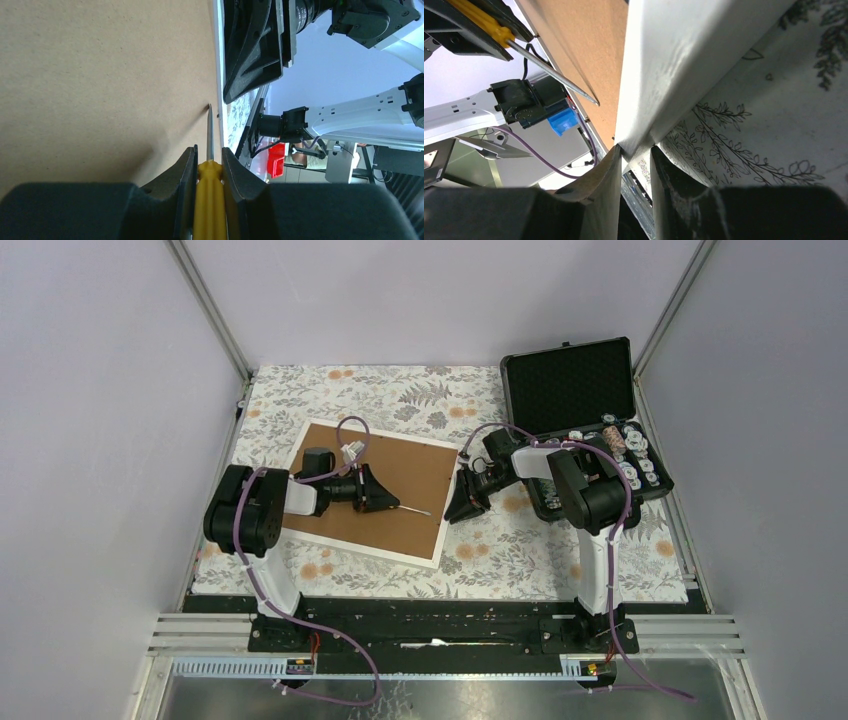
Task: Take the photo out of the frame
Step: Release the photo frame item from the photo frame.
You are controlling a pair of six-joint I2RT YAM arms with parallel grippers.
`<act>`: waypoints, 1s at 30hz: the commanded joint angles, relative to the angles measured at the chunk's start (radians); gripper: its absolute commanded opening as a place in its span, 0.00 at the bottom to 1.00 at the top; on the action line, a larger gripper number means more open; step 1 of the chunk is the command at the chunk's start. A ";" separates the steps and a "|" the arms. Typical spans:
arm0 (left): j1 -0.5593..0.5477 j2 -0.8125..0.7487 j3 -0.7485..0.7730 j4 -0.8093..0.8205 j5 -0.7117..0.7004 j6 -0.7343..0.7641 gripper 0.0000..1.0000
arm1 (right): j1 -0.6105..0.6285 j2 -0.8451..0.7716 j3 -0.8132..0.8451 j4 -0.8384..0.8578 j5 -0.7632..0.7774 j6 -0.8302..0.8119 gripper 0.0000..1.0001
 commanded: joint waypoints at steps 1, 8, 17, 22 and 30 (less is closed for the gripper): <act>-0.005 0.010 -0.017 0.068 -0.034 0.022 0.00 | 0.028 0.079 0.005 0.012 0.166 -0.029 0.26; -0.018 -0.015 -0.034 -0.022 -0.013 0.119 0.00 | 0.027 0.086 0.007 0.009 0.166 -0.030 0.25; -0.038 -0.003 -0.033 -0.014 0.015 0.115 0.00 | 0.028 0.096 0.009 0.010 0.167 -0.027 0.24; -0.037 -0.047 -0.024 -0.117 0.041 0.179 0.00 | 0.028 0.085 0.000 0.010 0.170 -0.032 0.24; -0.041 -0.041 -0.016 -0.124 0.055 0.163 0.00 | 0.027 0.087 0.000 0.011 0.176 -0.061 0.25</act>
